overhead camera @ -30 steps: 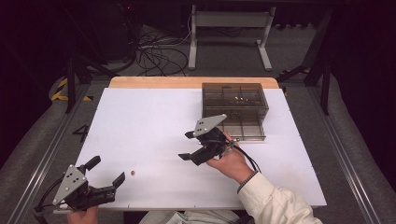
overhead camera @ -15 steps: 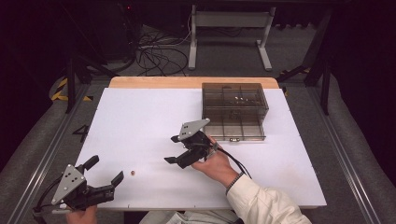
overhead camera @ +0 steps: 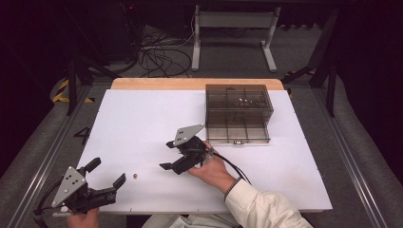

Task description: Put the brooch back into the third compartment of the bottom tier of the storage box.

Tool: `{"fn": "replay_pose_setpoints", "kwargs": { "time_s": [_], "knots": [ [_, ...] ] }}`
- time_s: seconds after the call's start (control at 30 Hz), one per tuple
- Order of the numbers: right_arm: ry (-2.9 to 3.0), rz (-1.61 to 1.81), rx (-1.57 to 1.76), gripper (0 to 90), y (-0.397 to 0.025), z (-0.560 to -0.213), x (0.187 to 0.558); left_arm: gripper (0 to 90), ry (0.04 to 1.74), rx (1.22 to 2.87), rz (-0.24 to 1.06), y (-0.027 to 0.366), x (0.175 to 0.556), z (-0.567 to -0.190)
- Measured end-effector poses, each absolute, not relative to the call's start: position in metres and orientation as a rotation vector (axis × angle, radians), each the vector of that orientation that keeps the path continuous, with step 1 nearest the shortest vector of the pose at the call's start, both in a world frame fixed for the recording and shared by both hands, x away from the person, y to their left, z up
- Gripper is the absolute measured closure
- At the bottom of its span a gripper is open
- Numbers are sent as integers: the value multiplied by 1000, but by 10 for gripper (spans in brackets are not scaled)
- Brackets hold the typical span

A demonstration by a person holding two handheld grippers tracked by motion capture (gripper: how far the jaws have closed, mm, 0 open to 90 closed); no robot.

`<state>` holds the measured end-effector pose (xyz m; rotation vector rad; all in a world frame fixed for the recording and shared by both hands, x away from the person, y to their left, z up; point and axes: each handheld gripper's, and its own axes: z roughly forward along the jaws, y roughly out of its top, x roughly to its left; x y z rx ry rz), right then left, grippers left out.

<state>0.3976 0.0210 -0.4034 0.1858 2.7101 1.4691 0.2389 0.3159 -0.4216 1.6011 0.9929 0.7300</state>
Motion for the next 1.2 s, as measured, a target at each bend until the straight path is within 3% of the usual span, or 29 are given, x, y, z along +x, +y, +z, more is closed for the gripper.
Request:
{"fn": "replay_pose_setpoints", "kwargs": {
  "time_s": [1.2],
  "knots": [
    [2779,1497,143,313,88,-448,390,27,1001,1584,734,322,241,-421]
  ]
}}
